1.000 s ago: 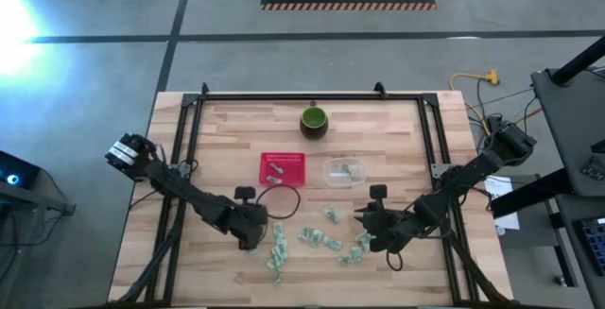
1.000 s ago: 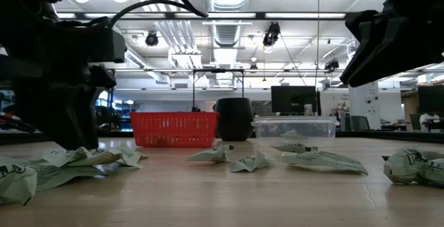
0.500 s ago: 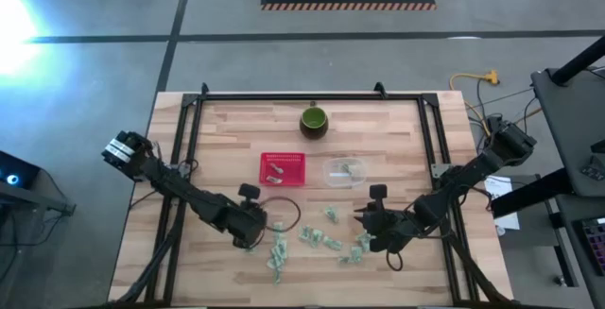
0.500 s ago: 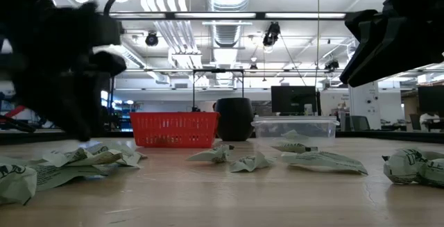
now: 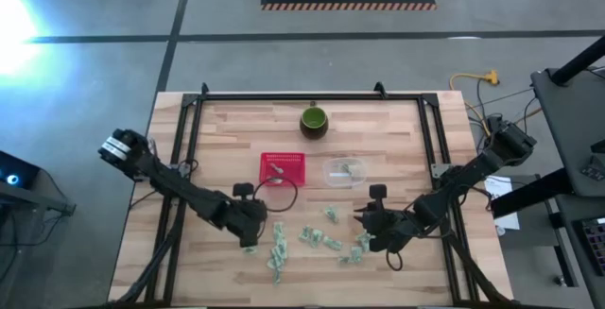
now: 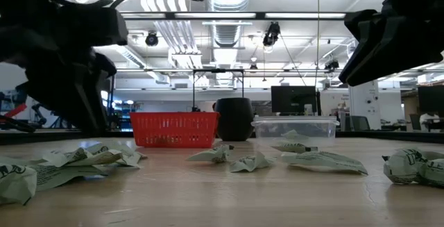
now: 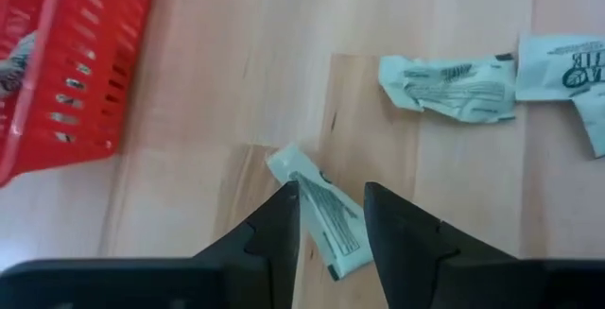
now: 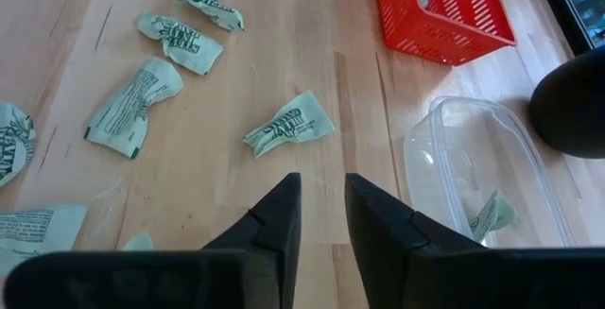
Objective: Pick and place items into bin
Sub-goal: Put the stevia packet into the red bin
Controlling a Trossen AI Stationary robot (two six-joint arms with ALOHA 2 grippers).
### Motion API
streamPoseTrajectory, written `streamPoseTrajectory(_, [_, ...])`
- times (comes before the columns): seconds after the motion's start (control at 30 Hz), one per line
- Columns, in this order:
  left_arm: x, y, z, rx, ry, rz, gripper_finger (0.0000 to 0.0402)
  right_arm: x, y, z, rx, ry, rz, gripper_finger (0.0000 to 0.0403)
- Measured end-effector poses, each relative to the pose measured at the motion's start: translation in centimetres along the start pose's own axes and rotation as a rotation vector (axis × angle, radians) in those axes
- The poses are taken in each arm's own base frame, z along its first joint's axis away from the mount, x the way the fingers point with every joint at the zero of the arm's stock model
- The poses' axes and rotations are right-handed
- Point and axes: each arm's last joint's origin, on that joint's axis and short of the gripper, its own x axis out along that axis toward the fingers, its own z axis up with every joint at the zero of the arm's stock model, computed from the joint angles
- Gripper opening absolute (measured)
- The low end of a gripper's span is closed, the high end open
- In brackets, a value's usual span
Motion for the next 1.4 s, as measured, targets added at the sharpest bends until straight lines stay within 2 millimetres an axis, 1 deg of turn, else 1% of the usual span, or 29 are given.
streamPoseTrajectory(0.27, [0.8,0.2,0.0,-0.008,0.018,0.018,0.0153,0.0,0.0,0.0,0.002,-0.002,0.001,0.0076])
streamPoseTrajectory(0.37, [0.9,0.3,0.1,-0.014,0.017,0.022,0.0162,0.0,0.0,0.0,0.003,-0.004,0.001,0.0071])
streamPoseTrajectory(0.67, [1.0,0.4,0.3,-0.028,0.009,-0.002,0.0164,0.0,0.0,0.1,0.003,-0.005,0.002,0.0071])
streamPoseTrajectory(0.9, [1.9,0.7,-0.9,-0.022,0.004,-0.036,0.0164,0.0,0.0,0.1,0.004,-0.006,0.003,0.0075])
streamPoseTrajectory(1.03, [2.1,0.7,-1.0,-0.008,-0.003,-0.055,0.0164,0.0,0.0,0.1,0.006,-0.007,0.003,0.0069])
streamPoseTrajectory(1.17, [2.1,0.7,-1.0,0.04,-0.005,-0.057,0.0146,0.0,0.0,0.1,0.007,-0.008,0.003,0.007])
streamPoseTrajectory(1.27, [2.1,0.7,-1.0,0.066,-0.004,-0.056,0.0116,0.0,0.0,0.1,0.008,-0.009,0.003,0.0074])
streamPoseTrajectory(1.4, [2.1,0.7,-1.1,0.099,-0.003,-0.055,0.0064,0.0,0.0,0.1,0.007,-0.009,0.003,0.0077])
